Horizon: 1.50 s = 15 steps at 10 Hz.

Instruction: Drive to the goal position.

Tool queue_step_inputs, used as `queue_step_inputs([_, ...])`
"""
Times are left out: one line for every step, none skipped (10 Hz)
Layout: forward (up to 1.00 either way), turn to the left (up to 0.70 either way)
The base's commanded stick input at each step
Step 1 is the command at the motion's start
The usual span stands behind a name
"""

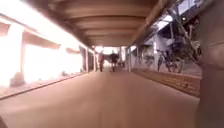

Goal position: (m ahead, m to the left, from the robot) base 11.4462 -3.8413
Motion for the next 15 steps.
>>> queue_step_inputs([0.85, 0.00])
queue_step_inputs([0.85, 0.00])
queue_step_inputs([0.85, 0.00])
queue_step_inputs([0.85, 0.00])
queue_step_inputs([0.85, 0.00])
queue_step_inputs([0.85, 0.00])
queue_step_inputs([0.85, 0.00])
queue_step_inputs([0.85, 0.00])
queue_step_inputs([0.85, 0.00])
queue_step_inputs([0.85, 0.00])
queue_step_inputs([0.85, 0.00])
queue_step_inputs([0.85, 0.00])
queue_step_inputs([0.85, 0.00])
queue_step_inputs([0.85, 0.00])
queue_step_inputs([0.85, 0.00])
